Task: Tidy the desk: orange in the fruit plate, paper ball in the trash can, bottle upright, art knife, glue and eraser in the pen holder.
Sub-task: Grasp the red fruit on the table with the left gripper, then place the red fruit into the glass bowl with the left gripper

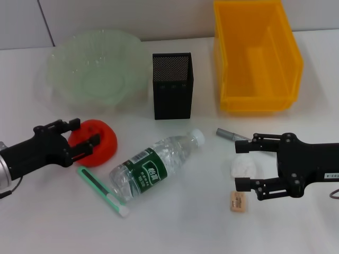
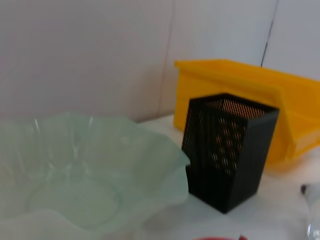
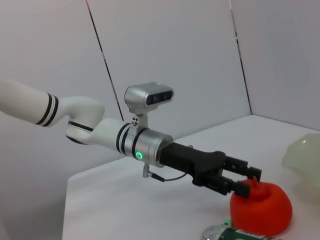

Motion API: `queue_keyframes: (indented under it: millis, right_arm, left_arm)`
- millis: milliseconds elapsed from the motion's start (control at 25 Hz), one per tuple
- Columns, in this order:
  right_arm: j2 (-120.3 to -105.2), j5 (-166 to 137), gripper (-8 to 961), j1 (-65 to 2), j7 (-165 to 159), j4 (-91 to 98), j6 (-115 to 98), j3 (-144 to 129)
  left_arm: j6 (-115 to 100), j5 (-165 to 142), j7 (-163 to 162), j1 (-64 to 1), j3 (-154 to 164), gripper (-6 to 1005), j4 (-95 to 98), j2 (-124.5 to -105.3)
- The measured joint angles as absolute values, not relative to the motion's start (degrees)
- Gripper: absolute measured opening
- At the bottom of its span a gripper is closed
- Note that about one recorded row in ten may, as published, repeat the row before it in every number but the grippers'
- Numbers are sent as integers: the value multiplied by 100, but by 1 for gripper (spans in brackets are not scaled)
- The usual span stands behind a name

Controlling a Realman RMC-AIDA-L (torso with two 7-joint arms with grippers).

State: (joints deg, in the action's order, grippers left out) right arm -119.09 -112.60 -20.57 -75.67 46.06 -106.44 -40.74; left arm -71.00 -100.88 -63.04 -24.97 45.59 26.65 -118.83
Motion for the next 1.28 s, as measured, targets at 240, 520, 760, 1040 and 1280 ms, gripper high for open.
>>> queue_keyframes:
  millis: [240, 520, 760, 1040, 1280]
  right_arm:
    - [-11909, -11258, 830, -2057, -7567, 4606, -10644, -4078]
    - [-11916, -11258, 830, -2050, -7567, 4605, -10644, -4058]
    - [-11918, -11258, 830, -2048, -7575, 4605, -10645, -4052]
    - [-11918, -11247, 829, -2047, -7589, 4605, -10652, -4040]
    - [-11918, -11243, 829, -2062, -7590, 4605, -10643, -4042]
  left_arm:
    - [-6808, -10070, -6276, -2514, 4925, 660, 2700, -11883]
    - [-6806, -9847, -6248, -2517, 4933, 344, 2686, -11903]
    - [-7589, -9761, -6351, -2472, 4850, 200, 2987, -11871]
    - [-7840, -8530, -6390, -2581, 4800, 154, 3389, -11856]
    - [-6570, -8254, -6388, -3372, 4849, 127, 3105, -11891]
